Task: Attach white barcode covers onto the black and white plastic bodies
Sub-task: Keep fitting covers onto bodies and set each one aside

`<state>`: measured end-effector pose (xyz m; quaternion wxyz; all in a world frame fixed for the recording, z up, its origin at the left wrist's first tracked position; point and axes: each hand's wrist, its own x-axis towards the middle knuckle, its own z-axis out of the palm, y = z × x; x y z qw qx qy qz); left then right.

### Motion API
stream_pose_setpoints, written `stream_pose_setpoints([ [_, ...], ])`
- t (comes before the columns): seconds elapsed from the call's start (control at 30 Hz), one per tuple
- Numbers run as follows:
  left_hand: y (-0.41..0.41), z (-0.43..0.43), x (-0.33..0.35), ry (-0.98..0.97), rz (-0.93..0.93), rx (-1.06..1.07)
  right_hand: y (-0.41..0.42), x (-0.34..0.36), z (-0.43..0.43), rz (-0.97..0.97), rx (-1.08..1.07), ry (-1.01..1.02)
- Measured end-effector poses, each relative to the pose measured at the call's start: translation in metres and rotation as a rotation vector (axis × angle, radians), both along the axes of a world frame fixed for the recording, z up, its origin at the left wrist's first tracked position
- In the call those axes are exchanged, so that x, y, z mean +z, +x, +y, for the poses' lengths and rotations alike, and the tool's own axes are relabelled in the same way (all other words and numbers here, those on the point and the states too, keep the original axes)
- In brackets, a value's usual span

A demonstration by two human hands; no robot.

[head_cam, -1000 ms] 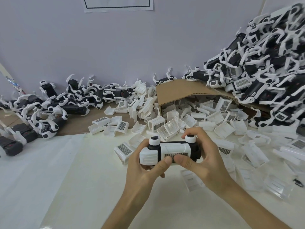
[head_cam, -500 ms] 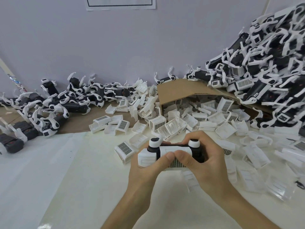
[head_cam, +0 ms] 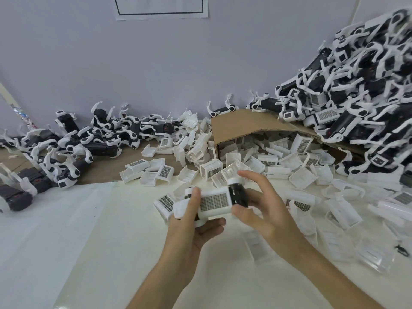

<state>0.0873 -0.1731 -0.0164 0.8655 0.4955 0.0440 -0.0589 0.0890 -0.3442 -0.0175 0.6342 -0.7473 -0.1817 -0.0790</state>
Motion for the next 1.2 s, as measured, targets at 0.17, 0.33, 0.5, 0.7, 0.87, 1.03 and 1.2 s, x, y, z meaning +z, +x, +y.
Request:
stream_pose_setpoints([
  [0.17, 0.009, 0.018, 0.001, -0.047, 0.006, -0.131, 0.006, 0.001, -0.01, -0.248, -0.256, -0.286],
  [0.33, 0.01, 0.016, -0.007, 0.191, 0.021, -0.126, 0.01, -0.003, -0.013, -0.353, -0.226, -0.449],
  [0.5, 0.011, 0.015, -0.007, 0.22, 0.046, -0.163, 0.013, -0.006, -0.017, -0.306, -0.098, -0.494],
  [0.7, 0.021, 0.04, 0.007, 0.419, 0.083, -0.386, 0.014, -0.003, -0.02, -0.259, -0.256, -0.42],
  [0.87, 0.036, 0.069, 0.004, 0.421, -0.007, 0.086, 0.019, 0.006, -0.029, 0.28, -0.15, -0.017],
  [1.03, 0.044, 0.078, -0.006, 0.306, 0.002, 0.385, 0.031, 0.032, -0.036, 0.705, 0.062, 0.331],
  [1.2, 0.046, 0.07, -0.007, 0.339, 0.038, 0.342, 0.082, 0.18, -0.099, 0.305, -0.075, 0.954],
])
